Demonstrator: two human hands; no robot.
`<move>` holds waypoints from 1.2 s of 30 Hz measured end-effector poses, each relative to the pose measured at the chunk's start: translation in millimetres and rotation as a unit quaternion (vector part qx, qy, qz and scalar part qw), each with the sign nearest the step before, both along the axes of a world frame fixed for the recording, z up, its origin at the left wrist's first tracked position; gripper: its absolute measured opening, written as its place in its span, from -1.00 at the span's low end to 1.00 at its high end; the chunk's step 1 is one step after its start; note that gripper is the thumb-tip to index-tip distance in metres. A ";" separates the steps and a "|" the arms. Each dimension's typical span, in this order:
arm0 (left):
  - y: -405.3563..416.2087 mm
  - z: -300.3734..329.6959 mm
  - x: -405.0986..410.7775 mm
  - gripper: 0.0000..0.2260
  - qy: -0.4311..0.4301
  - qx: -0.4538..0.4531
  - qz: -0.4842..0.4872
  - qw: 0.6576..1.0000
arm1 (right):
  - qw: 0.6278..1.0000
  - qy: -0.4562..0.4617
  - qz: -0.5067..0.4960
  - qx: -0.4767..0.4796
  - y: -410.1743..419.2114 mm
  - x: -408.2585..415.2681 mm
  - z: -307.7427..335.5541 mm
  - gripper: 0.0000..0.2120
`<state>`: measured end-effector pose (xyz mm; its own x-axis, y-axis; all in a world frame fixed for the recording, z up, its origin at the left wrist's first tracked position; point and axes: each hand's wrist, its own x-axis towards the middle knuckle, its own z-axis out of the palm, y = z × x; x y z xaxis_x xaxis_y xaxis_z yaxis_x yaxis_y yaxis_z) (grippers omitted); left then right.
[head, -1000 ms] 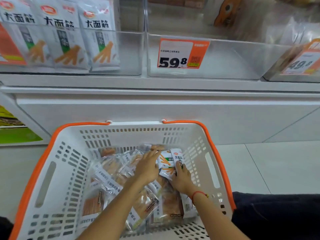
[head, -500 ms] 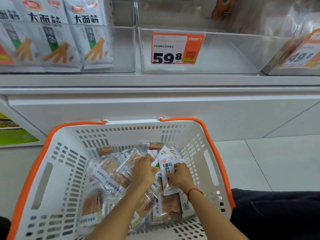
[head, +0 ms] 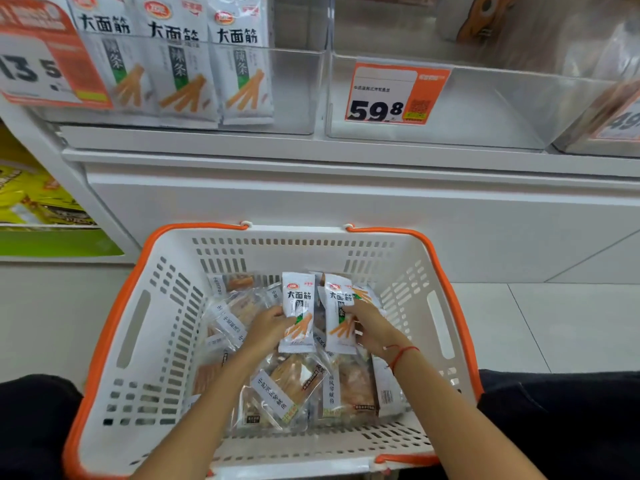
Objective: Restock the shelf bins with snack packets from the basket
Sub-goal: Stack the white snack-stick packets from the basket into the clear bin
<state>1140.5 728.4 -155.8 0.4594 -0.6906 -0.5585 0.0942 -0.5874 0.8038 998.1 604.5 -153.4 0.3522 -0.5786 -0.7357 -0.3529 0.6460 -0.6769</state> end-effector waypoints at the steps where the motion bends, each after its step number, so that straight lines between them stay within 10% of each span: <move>1: 1.6 1.3 0.8 -0.83 0.013 -0.001 0.003 1.000 | 0.999 -0.026 0.011 0.024 2.7 5.1 2.5 -0.80; 6: 3.7 -2.1 -5.3 -0.78 0.118 0.014 0.017 0.993 | 0.997 -0.003 0.057 -0.056 15.1 29.3 1.4 -0.96; 12: 4.5 -0.7 -18.6 -0.83 0.175 0.011 0.049 0.983 | 0.976 0.119 0.085 -0.164 28.7 28.5 -10.7 -0.57; 22: 2.7 -4.0 -16.9 -0.84 0.092 0.035 0.047 0.994 | 0.966 0.087 0.119 -0.213 52.8 44.0 -7.6 -0.76; 27: 11.0 -9.0 -9.9 -0.75 0.103 0.058 0.093 0.989 | 0.830 0.270 0.259 -0.413 14.1 18.3 -9.6 -0.61; 36: 12.3 -7.1 -8.1 -0.75 0.134 0.035 0.107 0.985 | 0.754 0.339 0.370 -0.424 9.9 5.7 -30.7 -0.32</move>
